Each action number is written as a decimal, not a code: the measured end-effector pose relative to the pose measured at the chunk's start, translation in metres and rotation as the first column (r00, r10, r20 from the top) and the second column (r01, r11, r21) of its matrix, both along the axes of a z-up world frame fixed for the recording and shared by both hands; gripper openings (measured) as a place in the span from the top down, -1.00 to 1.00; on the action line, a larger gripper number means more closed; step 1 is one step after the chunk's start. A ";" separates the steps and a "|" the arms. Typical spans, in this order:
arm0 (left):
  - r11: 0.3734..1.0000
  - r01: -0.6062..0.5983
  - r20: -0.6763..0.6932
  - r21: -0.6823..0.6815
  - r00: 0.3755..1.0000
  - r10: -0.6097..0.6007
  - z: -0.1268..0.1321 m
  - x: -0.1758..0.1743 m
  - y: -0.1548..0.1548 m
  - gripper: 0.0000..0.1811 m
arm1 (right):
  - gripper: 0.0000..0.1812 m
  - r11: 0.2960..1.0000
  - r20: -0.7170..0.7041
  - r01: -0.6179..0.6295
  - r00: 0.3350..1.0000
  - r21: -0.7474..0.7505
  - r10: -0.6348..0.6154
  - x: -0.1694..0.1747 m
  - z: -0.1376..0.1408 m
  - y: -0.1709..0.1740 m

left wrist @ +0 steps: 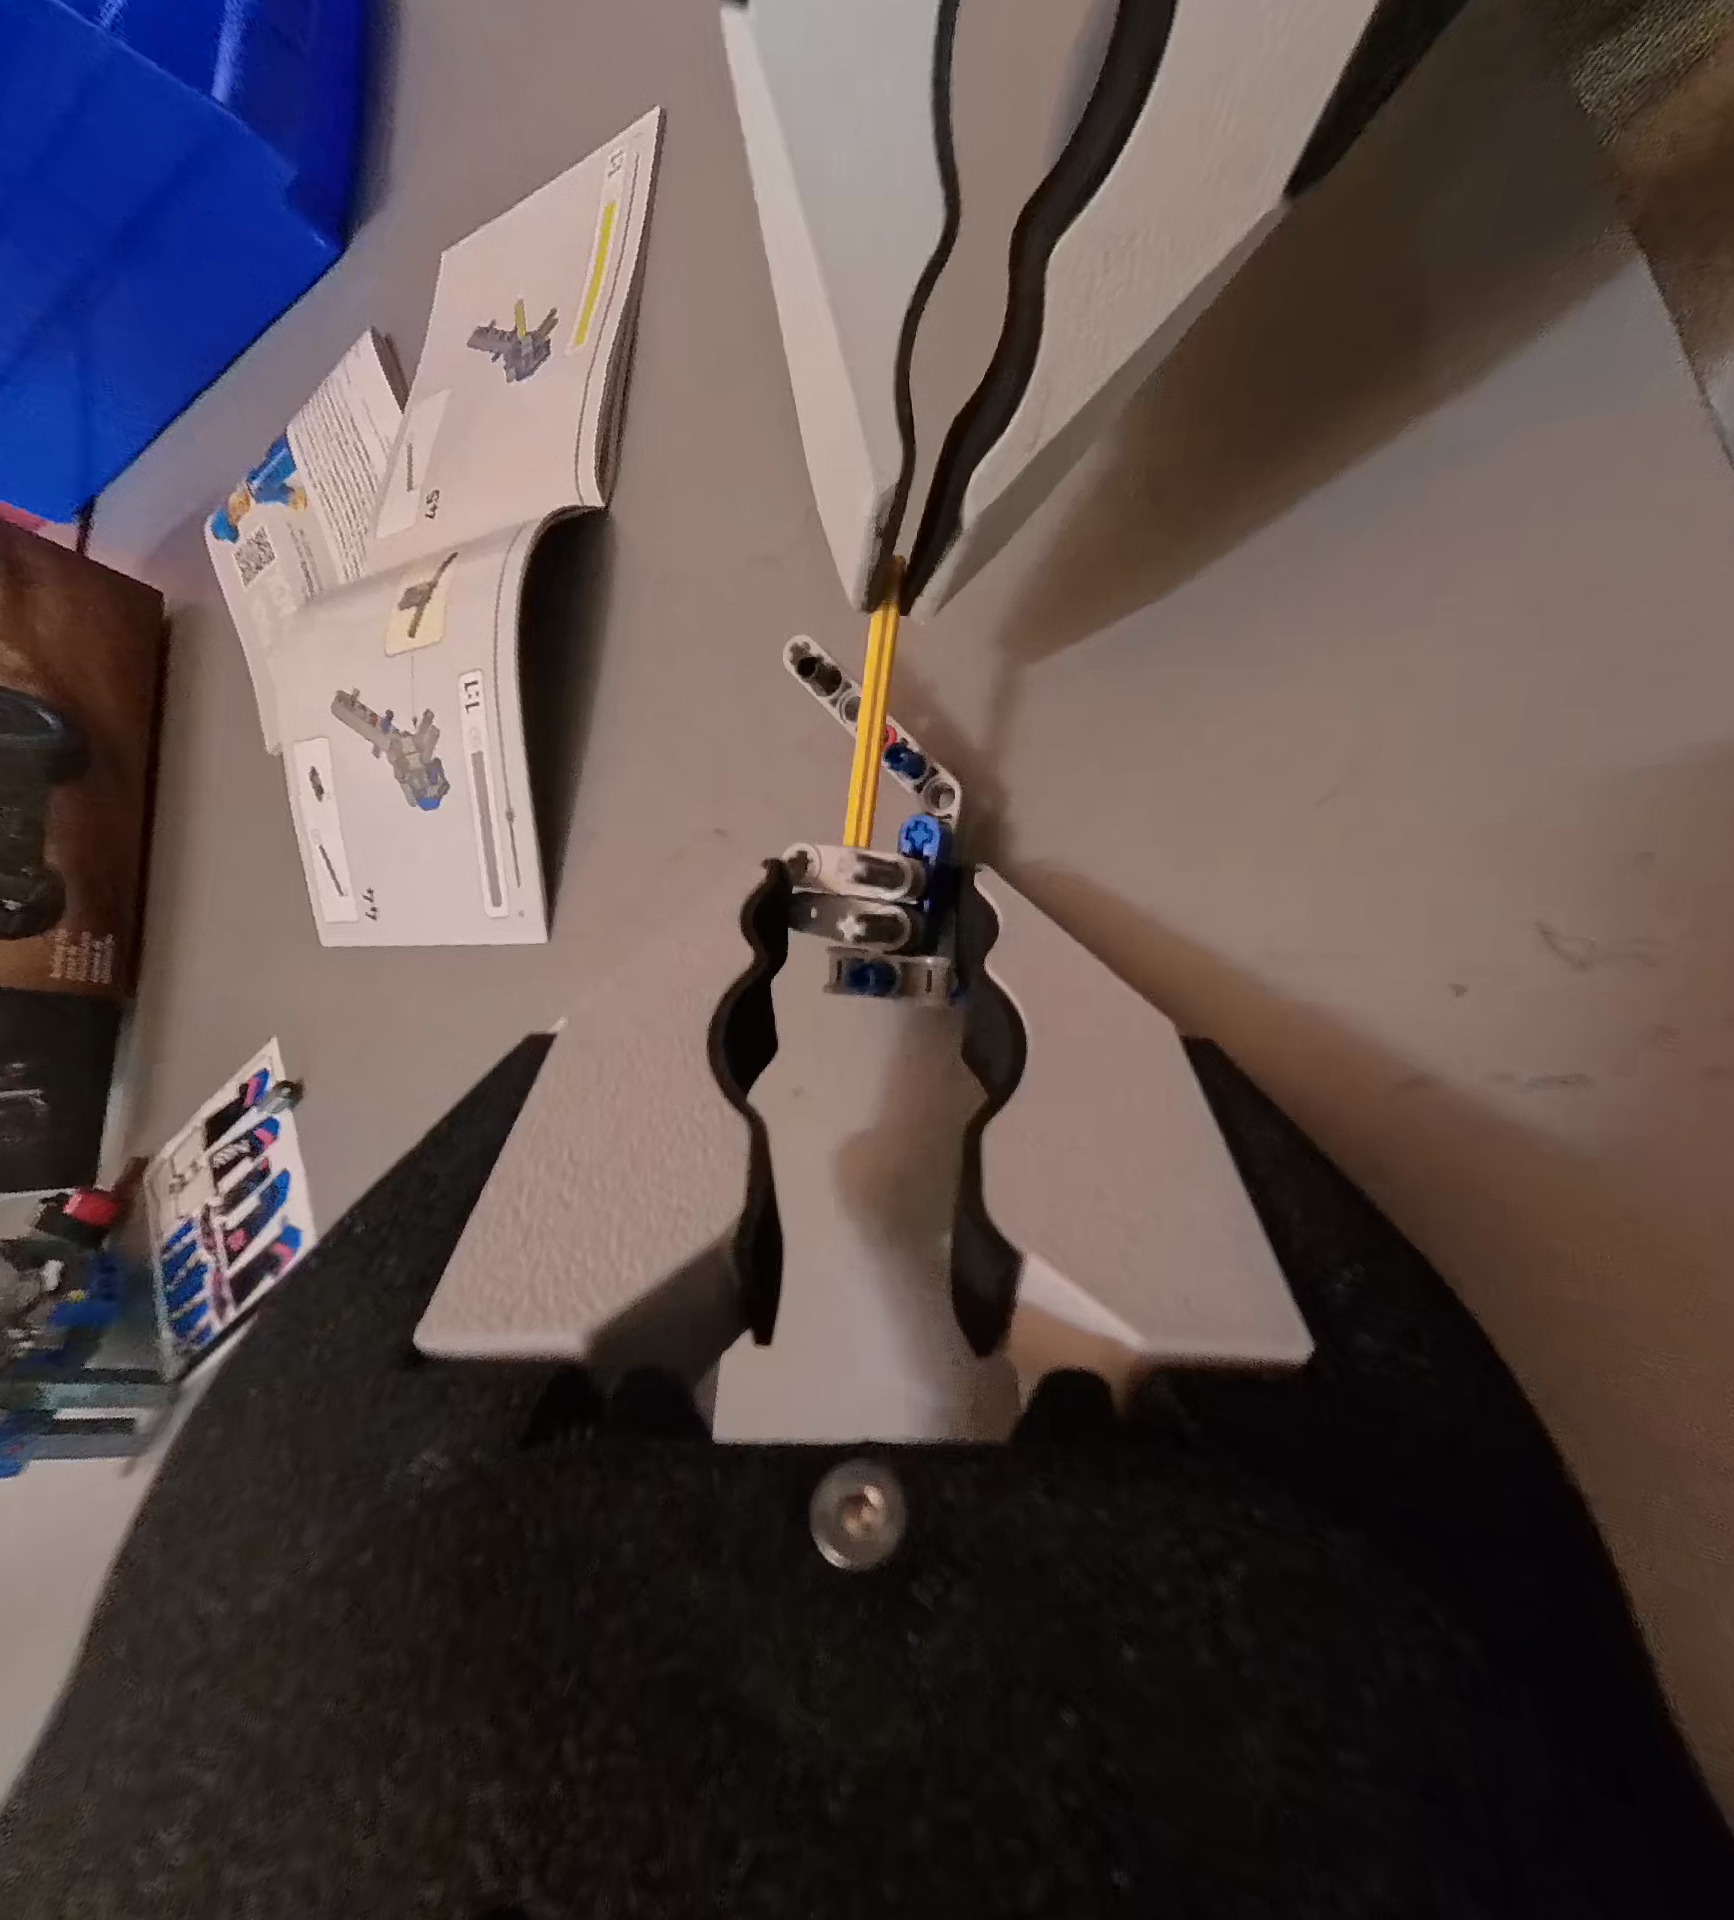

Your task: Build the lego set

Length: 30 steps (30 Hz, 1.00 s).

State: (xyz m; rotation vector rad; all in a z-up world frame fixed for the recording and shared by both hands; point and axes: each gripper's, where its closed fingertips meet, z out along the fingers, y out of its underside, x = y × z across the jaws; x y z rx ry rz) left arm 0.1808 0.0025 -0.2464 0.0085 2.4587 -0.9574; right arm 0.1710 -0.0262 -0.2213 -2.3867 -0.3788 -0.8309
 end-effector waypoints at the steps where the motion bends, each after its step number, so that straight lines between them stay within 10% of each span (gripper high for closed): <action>1: 1.000 -0.003 -0.019 -0.012 1.000 0.003 0.000 0.000 0.000 0.68 | 0.97 1.000 -0.009 -0.012 1.000 0.006 0.012 0.000 0.000 0.000; 14: 0.991 -0.028 -0.245 -0.134 0.970 -0.005 0.003 -0.009 -0.005 0.68 | 0.47 0.989 0.103 -0.146 0.984 0.003 0.145 -0.009 -0.001 0.021; 30: 0.988 -0.031 -0.328 -0.149 0.944 -0.020 0.006 -0.014 0.004 0.68 | 0.71 0.962 0.286 -0.256 0.919 -0.093 0.272 -0.009 -0.011 0.043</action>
